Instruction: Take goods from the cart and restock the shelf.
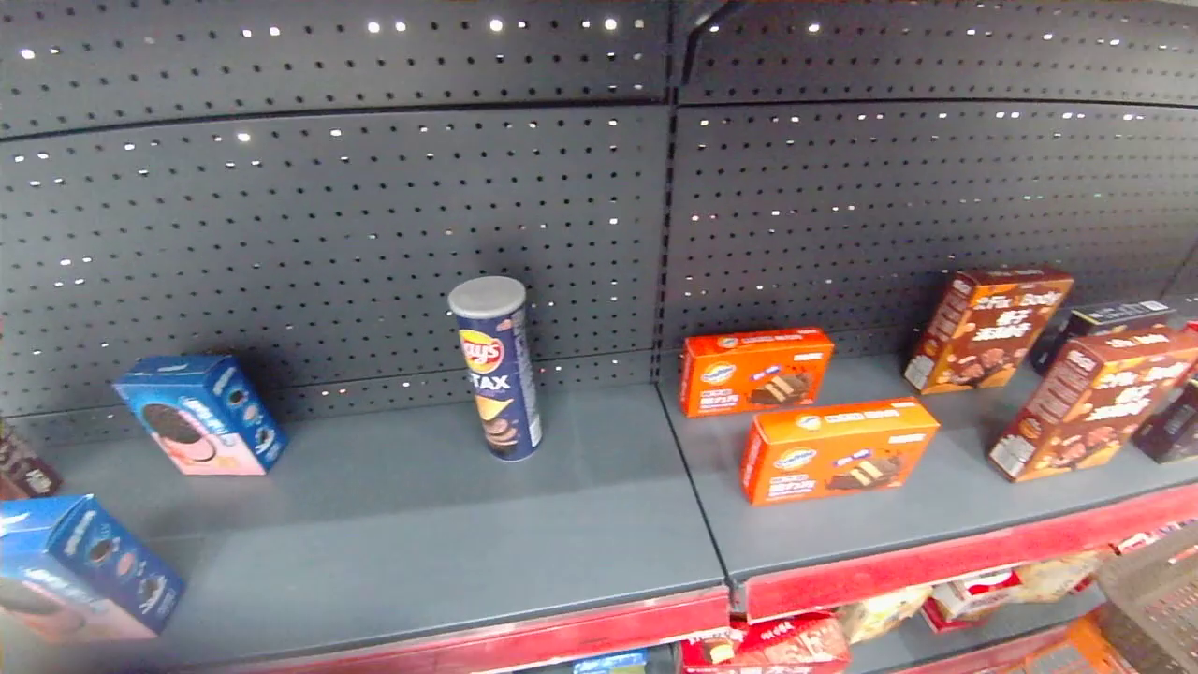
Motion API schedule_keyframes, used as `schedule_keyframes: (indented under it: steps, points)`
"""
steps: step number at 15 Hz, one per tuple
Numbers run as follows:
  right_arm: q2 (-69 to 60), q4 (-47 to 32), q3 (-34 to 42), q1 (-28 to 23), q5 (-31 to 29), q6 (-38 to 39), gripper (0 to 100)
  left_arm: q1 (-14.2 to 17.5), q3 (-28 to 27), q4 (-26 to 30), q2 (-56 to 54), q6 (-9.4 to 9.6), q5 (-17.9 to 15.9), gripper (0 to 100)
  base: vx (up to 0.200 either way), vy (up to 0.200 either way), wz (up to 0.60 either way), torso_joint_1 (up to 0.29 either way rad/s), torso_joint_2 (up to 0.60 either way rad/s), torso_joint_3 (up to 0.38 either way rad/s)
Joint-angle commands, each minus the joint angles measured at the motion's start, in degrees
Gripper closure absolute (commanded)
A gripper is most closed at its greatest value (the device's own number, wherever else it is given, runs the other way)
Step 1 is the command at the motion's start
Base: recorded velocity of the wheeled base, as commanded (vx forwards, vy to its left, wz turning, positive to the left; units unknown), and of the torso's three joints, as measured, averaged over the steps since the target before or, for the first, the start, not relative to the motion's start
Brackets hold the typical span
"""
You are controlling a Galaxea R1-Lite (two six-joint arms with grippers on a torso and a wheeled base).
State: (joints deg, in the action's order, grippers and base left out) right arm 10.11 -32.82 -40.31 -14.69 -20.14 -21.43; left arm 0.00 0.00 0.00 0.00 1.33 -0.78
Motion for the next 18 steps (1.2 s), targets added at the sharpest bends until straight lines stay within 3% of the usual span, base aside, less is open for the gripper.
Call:
schedule_keyframes:
  steps: [1, 7, 13, 18]
  points:
    - [-0.5, -0.1, 0.1, 0.0, 0.1, 0.0, 100, 0.0, 0.0, 0.0, 0.0, -0.01, 0.0, 100, 0.000, 0.000, -0.60, -0.007, 0.00, 0.002]
    - [-0.9, 0.0, 0.1, 0.2, 0.5, -0.7, 100, 0.0, 0.0, 0.0, 0.0, -0.01, 0.0, 100, 0.000, 0.000, -0.60, 0.002, 0.00, 0.003]
    - [-2.1, 0.4, 0.4, 0.4, 0.5, -1.7, 100, 0.0, 0.0, 0.0, 0.0, -0.01, 0.0, 100, 0.000, 0.000, 0.00, -0.005, 0.01, 0.012]
    - [-2.0, 2.5, 1.4, 0.6, 0.5, -2.5, 100, 0.0, 0.0, 0.0, 0.0, -0.01, 0.0, 100, 0.000, 0.000, 0.00, -0.143, 0.33, 0.184]
